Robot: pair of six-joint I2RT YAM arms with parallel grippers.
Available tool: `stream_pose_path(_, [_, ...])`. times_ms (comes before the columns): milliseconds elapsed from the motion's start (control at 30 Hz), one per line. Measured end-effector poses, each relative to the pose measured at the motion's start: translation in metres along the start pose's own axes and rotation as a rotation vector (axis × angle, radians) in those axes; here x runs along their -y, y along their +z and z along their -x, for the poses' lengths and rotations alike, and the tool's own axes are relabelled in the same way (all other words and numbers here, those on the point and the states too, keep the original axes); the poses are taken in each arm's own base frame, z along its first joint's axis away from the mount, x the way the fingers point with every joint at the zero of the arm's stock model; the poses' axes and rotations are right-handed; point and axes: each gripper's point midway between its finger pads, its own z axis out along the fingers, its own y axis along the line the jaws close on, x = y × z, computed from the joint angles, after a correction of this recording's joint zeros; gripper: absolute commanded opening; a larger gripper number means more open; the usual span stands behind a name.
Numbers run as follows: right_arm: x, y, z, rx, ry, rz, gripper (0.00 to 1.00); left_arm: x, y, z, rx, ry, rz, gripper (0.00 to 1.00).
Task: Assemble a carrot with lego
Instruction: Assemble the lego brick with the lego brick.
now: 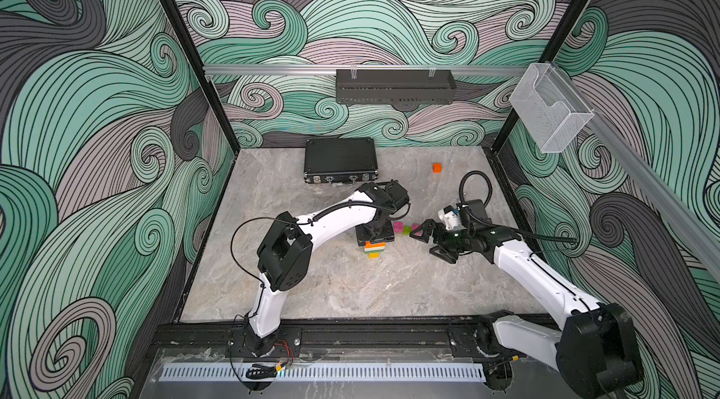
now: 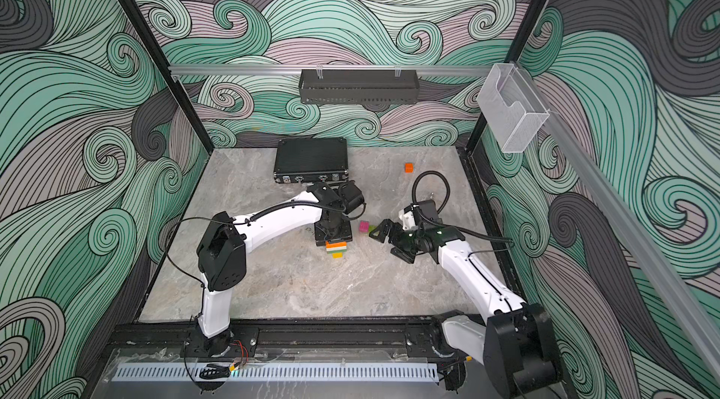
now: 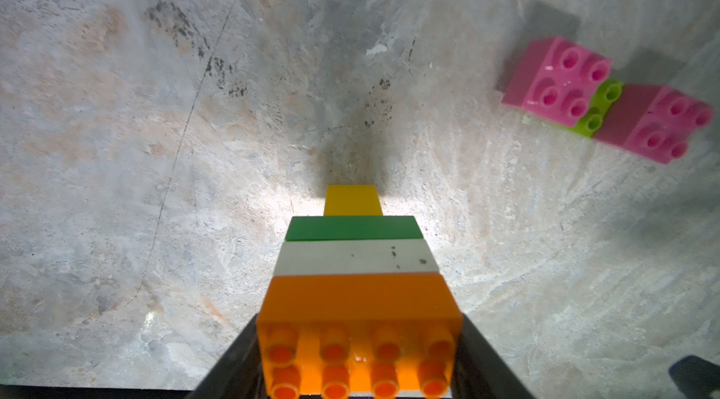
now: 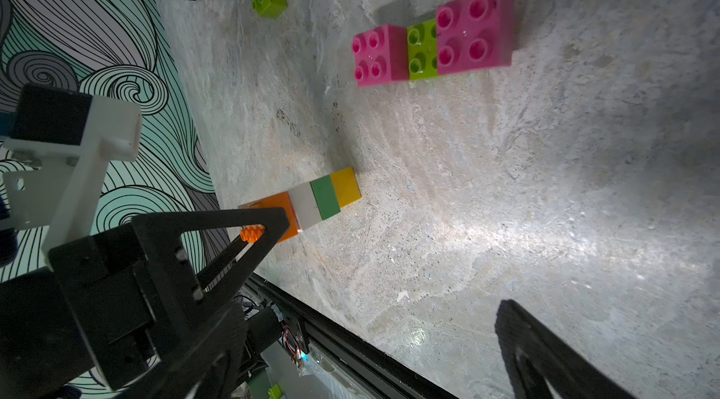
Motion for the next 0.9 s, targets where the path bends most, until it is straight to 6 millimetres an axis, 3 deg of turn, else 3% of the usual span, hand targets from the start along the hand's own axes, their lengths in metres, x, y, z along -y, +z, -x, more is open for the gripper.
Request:
stream_pose_path(633, [0.0012,-0.0012,0.0007,0.005,0.004,-0.004,1.0,0.0008,0.0045,-0.0038,-0.008,0.039,-0.023,0.0])
stream_pose_path(767, [0.0018,-0.0011,0.001,0.006,0.004,-0.007,1.0,0.001,0.0031,-0.0033,-0.006,0.048,-0.023,0.21])
stream_pose_path(900, [0.0029,0.0,0.001,0.003,0.007,-0.011,1.0,0.0006,0.0021,-0.0027,-0.006,0.052,-0.015,0.32])
